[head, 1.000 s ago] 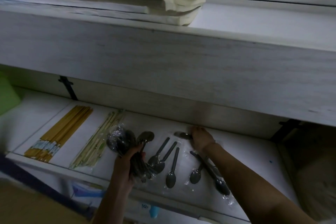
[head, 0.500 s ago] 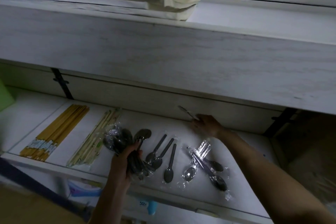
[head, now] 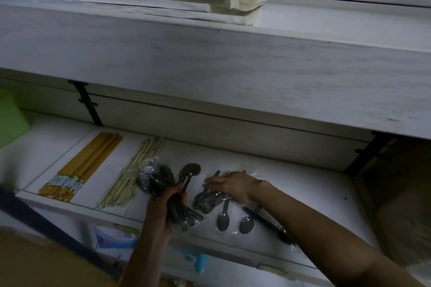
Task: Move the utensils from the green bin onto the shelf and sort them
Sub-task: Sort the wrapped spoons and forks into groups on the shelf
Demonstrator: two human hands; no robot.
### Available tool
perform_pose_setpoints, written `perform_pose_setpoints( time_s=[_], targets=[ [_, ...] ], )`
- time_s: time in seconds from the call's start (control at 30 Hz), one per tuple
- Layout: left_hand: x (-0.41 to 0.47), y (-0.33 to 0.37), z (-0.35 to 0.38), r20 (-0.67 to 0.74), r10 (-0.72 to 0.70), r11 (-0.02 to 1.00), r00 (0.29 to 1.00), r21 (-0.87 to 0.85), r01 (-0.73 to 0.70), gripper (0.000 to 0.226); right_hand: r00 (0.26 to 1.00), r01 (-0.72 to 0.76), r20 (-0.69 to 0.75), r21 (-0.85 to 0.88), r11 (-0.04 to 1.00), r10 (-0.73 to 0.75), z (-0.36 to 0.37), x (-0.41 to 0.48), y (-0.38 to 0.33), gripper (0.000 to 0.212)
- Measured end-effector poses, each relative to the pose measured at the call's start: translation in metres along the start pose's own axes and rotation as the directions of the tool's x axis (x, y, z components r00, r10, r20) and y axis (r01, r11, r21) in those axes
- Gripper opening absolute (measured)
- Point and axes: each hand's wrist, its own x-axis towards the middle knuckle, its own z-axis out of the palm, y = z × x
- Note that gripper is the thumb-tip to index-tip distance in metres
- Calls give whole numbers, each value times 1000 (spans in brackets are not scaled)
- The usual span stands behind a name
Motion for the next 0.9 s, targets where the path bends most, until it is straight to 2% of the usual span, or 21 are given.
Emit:
perform_pose_setpoints(
  time_s=[0.1,0.23,0.47,0.67,0.73,0.83,0.9],
  targets=[
    [-2,2,-2,-23,-3,1000,1000,2,3,3,999,18,-30,-72,997,-20,-6,8,-3,64],
    [-3,4,-4,-48,-1,1000,999,31,3,6,992,48,-103,-178,983,-67,-7,14,1,46],
    [-6,6,0,-44,-11,1000,999,18,12,13,991,30,-117,-257,966,-62,3,18,6,51],
    [-7,9,4,-46,-23,1000,999,5,23,17,989,-22,-149,-252,967,-16,-9,11,9,41],
    [-7,9,6,-38,-16,1000,999,12,17,17,978,0,-203,-235,972,-49,-13,3,8,42],
    [-6,6,8,-37,6,1000,999,27,-5,10,909,24,-395,-263,964,-131,-20,-7,14,39],
    [-3,4,10,-40,6,999,999,38,-5,7,866,40,-481,-198,979,-133,-28,-20,18,35]
  ],
)
